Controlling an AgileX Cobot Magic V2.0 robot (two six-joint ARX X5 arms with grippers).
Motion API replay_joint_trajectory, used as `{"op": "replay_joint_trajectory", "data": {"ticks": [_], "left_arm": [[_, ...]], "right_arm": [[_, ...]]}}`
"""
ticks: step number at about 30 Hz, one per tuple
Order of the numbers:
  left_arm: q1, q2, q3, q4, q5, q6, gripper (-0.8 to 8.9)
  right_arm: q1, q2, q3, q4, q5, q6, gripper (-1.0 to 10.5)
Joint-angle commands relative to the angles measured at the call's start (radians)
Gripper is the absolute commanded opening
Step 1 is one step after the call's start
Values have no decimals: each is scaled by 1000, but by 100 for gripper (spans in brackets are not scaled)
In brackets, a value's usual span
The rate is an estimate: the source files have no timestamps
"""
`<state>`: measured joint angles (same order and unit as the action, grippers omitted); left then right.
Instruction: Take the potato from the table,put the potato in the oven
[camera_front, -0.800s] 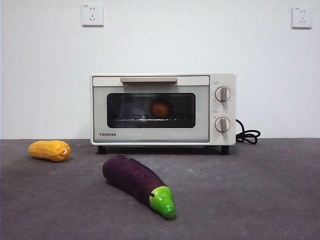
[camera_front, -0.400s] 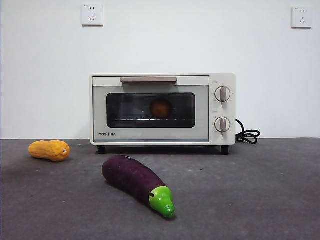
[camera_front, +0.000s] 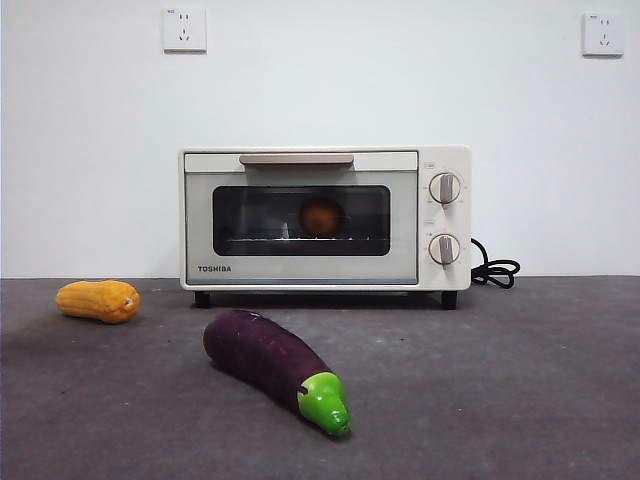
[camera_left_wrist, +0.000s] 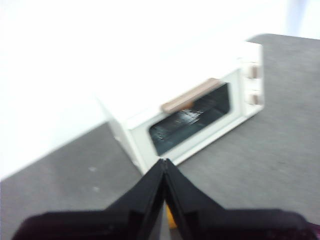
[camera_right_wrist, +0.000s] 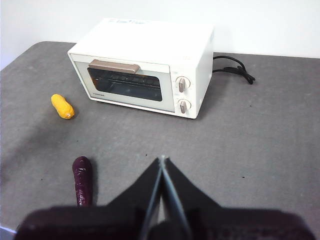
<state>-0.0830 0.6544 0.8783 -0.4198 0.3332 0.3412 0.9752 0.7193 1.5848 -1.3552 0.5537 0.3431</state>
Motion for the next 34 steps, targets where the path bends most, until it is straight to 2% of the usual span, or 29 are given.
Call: {"op": "replay_joint_trajectory", "data": {"ticks": [1, 6, 12, 14, 24, 29, 34], "left_arm": [[21, -55, -174, 130, 7, 25, -4], [30, -146, -382, 263, -17, 16, -4], [55, -261, -564, 410, -132, -121, -4], [76, -302, -603, 414, -174, -158, -4], [169, -512, -750, 406, -188, -257, -4], [177, -610, -827, 405, -284, -332, -4], [177, -650, -871, 340, -309, -325, -4]], "right_arm": [[2, -3, -2, -23, 4, -6, 2], [2, -3, -2, -23, 5, -7, 2], [2, -3, -2, -23, 5, -7, 2], [2, -3, -2, -23, 5, -7, 2], [2, -3, -2, -23, 5, -7, 2], [2, -3, -2, -23, 5, -6, 2], [2, -3, -2, -23, 5, -7, 2]]}}
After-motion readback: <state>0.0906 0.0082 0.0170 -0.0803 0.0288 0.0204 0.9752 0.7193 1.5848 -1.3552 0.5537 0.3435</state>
